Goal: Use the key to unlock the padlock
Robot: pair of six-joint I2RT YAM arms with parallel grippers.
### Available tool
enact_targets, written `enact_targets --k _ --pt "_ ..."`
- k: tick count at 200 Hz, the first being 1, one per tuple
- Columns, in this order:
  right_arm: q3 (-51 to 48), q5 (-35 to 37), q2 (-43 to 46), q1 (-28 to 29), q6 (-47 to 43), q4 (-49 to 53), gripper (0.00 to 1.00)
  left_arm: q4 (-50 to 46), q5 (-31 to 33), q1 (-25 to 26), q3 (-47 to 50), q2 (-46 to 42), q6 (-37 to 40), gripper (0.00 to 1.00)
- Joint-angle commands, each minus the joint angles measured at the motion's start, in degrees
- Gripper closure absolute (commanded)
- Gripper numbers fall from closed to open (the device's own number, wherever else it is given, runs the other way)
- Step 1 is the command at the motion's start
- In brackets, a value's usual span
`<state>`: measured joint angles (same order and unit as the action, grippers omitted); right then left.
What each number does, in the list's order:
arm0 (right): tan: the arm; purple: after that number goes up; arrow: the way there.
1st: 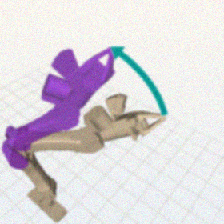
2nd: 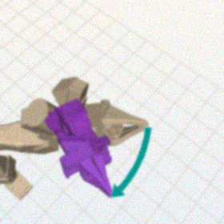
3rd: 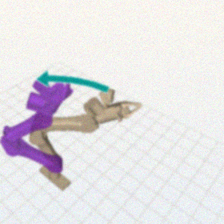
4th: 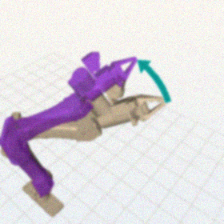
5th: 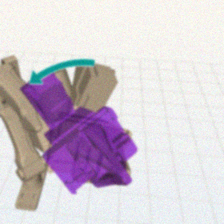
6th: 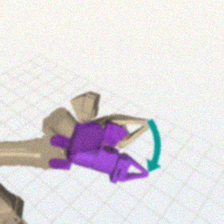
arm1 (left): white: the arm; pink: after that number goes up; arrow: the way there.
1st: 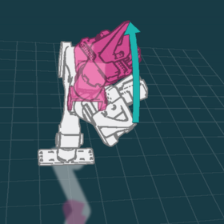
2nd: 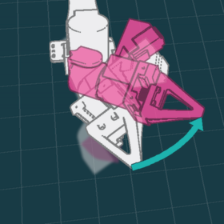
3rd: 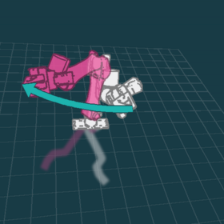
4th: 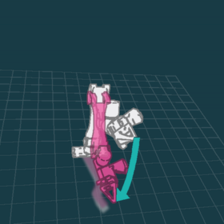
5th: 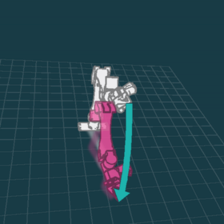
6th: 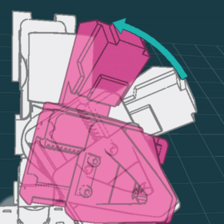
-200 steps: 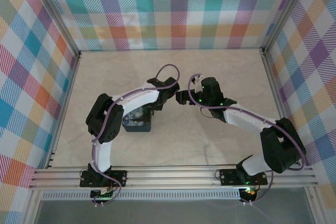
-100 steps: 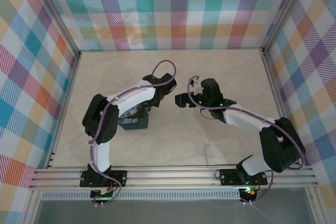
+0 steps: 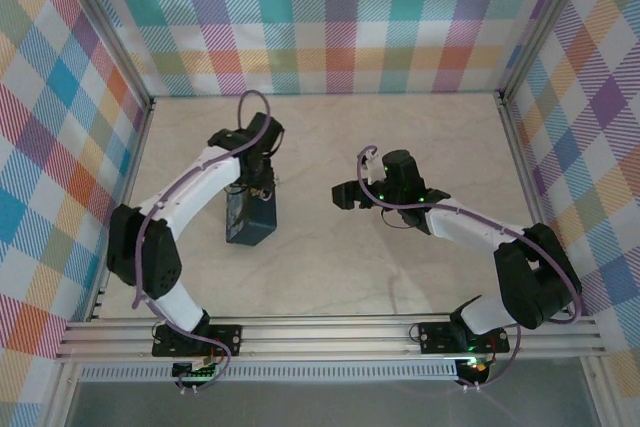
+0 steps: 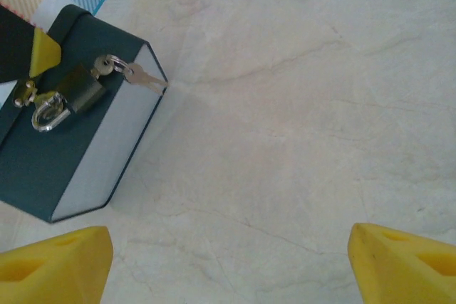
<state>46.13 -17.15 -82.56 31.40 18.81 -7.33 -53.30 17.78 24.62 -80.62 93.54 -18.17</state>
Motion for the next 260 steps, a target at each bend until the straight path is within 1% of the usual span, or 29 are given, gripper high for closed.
enact_targets --k 1,13,31,61,108,131,189,219,239,260 --pt "3.1 -6.8 -0.7 -0.3 -2.2 3.0 0.20 3.3 -8.2 -4.2 4.3 -4.8 2.0 0.96" --pt "4.4 -9.7 -1.3 -0.1 -3.1 3.8 0.23 4.2 -12.4 -7.2 6.3 -5.7 2.4 0.96" --pt "6.7 -11.8 -2.1 0.4 -4.1 5.5 0.26 6.4 -17.3 -11.1 9.9 -7.5 2.7 0.96" --pt "9.5 -12.4 -3.4 1.6 -4.6 6.5 0.26 9.1 -21.3 -16.1 13.5 -9.8 0.5 0.96" --pt "13.5 -13.1 -5.4 4.3 -5.8 8.4 0.26 13.2 -23.9 -16.5 14.7 -7.6 0.9 0.94" --pt "13.8 -13.2 -5.3 4.5 -6.3 8.6 0.25 17.4 -27.6 -16.6 15.8 -6.7 0.6 0.93" --pt "16.0 -13.7 -7.1 4.5 -7.4 10.0 0.25 22.7 -32.4 -15.9 17.1 -3.9 0.8 0.93" --pt "18.8 -12.0 -9.3 4.4 -8.9 11.2 0.24 20.8 -32.1 -10.9 12.9 -0.1 4.2 0.92" --pt "21.6 -9.0 -11.1 4.4 -8.3 13.3 0.25 20.8 -32.7 -7.5 10.5 2.7 5.4 0.92" --pt "24.3 -4.7 -13.2 4.1 -5.9 15.3 0.28 21.0 -33.5 -4.1 7.6 5.4 6.6 0.92"
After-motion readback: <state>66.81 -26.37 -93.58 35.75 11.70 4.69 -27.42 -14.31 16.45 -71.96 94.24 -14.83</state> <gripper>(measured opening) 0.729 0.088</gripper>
